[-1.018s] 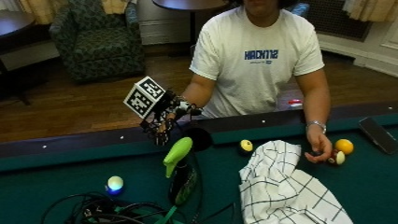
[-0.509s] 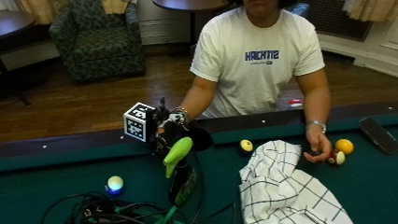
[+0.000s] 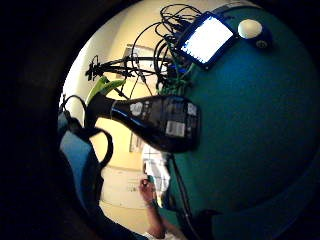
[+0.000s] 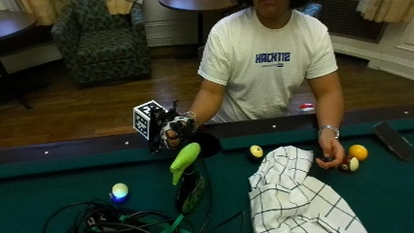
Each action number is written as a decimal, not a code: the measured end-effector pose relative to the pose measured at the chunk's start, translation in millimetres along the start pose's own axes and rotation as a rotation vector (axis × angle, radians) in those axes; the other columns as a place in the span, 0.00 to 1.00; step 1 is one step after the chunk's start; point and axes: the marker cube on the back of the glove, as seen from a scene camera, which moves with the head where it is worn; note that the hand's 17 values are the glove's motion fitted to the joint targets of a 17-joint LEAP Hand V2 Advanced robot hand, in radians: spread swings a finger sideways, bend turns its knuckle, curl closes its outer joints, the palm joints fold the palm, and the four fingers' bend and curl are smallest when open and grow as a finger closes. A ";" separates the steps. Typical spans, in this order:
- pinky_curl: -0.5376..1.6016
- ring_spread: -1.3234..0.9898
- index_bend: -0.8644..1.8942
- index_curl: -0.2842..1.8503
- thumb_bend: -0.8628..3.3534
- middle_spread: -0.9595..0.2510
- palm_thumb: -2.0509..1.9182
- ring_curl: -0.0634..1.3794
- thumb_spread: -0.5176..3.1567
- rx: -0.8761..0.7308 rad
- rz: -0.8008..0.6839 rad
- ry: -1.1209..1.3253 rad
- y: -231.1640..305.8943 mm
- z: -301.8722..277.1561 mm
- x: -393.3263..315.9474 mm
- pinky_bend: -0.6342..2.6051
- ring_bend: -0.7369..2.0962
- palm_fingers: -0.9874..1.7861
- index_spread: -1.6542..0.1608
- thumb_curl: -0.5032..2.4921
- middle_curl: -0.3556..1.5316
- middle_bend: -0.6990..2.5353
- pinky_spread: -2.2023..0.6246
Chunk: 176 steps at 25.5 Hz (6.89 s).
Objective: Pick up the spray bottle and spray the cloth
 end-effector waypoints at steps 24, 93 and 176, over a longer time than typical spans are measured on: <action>0.47 0.50 0.40 0.33 0.20 0.64 0.73 0.38 0.39 -0.206 0.051 0.148 -11.0 51.3 30.1 0.33 0.48 0.54 0.72 0.36 0.46 0.38 0.78; 0.45 0.48 0.50 0.40 0.20 0.63 0.75 0.39 0.19 -0.179 -0.152 0.125 -101.9 136.6 26.1 0.32 0.52 0.86 0.76 0.40 0.49 0.44 0.68; 0.45 0.48 0.47 0.42 0.20 0.64 0.75 0.39 0.20 -1.583 -0.107 0.876 101.3 273.1 -189.1 0.32 0.52 0.85 0.76 0.44 0.48 0.44 0.67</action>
